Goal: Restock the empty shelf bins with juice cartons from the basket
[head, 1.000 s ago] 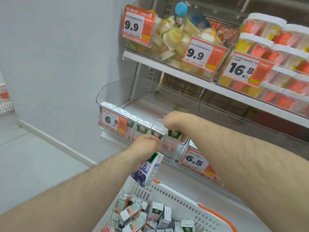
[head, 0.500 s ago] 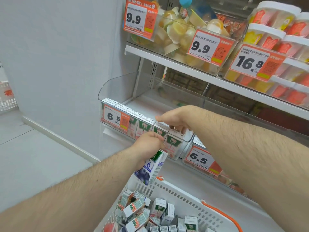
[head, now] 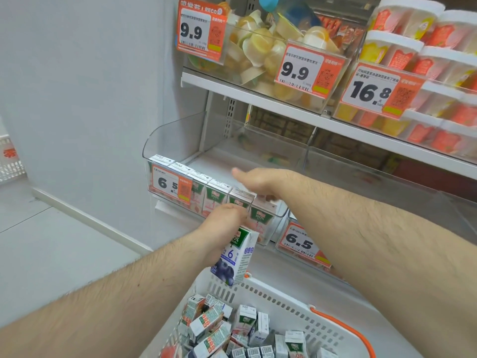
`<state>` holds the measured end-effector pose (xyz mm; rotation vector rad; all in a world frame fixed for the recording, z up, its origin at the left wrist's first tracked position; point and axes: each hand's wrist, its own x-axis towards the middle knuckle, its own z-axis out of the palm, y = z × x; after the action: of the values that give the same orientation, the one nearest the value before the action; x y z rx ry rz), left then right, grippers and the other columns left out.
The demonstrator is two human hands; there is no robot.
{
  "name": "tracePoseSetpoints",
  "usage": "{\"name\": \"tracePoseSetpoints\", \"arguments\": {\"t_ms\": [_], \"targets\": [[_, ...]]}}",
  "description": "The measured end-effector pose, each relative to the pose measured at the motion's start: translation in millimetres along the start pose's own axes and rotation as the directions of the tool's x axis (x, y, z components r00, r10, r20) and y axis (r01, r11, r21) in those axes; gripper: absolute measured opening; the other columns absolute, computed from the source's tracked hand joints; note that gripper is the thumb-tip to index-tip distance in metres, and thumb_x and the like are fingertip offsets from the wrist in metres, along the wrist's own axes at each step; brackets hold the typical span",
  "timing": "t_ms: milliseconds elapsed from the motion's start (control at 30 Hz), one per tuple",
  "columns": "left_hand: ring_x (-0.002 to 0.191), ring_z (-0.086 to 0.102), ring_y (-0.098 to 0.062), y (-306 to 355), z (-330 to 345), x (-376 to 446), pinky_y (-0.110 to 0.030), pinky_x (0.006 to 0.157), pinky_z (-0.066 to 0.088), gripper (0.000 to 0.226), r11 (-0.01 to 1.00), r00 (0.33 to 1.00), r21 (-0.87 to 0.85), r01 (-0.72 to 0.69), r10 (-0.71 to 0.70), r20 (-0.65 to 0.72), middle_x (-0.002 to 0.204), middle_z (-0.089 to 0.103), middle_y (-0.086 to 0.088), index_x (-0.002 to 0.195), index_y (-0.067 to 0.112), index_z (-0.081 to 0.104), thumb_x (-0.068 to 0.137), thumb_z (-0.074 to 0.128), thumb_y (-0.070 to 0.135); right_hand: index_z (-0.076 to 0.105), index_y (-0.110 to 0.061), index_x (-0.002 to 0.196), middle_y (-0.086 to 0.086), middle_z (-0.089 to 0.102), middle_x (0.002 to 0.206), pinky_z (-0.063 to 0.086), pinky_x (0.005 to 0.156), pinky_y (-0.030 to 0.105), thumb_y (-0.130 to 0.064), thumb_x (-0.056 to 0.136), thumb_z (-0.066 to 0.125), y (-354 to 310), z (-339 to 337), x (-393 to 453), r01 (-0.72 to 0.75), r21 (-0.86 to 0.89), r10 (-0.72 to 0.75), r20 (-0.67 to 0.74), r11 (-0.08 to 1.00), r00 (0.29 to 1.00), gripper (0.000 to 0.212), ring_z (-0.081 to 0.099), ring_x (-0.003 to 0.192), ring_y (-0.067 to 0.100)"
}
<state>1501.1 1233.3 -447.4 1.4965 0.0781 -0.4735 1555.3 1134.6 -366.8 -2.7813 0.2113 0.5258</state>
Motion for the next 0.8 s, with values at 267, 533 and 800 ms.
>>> {"name": "tracePoseSetpoints", "arguments": {"t_ms": [267,533,800], "targets": [[0.071,0.06,-0.03,-1,22,-7,-0.036,0.068,0.048,0.054,0.95,0.982,-0.248,-0.19,0.184,-0.046,0.071,0.065,-0.006,0.095,0.013,0.066,0.103,0.026,0.049,0.065,-0.023,0.082,-0.008,0.063,0.073,0.049,0.064,0.031,-0.014,0.074,0.059,65,45,-92,0.592,0.334,-0.233,-0.694,0.734,0.681,0.013,0.056,0.067,0.012],[0.066,0.061,-0.018,-1,91,-32,-0.03,0.061,0.045,0.053,0.958,0.967,-0.132,-0.254,0.253,-0.026,0.082,0.069,-0.005,0.089,0.017,0.063,0.104,0.024,0.048,0.052,-0.038,0.102,-0.013,0.057,0.083,0.047,0.067,0.025,-0.034,0.077,0.076,136,72,-127,0.388,0.353,-0.154,-0.539,0.851,0.828,0.035,0.055,0.073,0.004],[0.086,0.067,-0.017,-35,161,-48,-0.034,0.08,0.052,0.028,0.913,0.874,0.017,-0.408,0.385,0.295,0.096,0.07,-0.005,0.102,0.021,0.062,0.096,0.049,0.046,0.057,-0.035,0.091,-0.002,0.057,0.091,0.055,0.078,0.054,-0.003,0.078,0.078,230,52,-164,0.406,0.61,0.014,-0.565,0.68,0.825,0.041,0.056,0.071,0.022]]}}
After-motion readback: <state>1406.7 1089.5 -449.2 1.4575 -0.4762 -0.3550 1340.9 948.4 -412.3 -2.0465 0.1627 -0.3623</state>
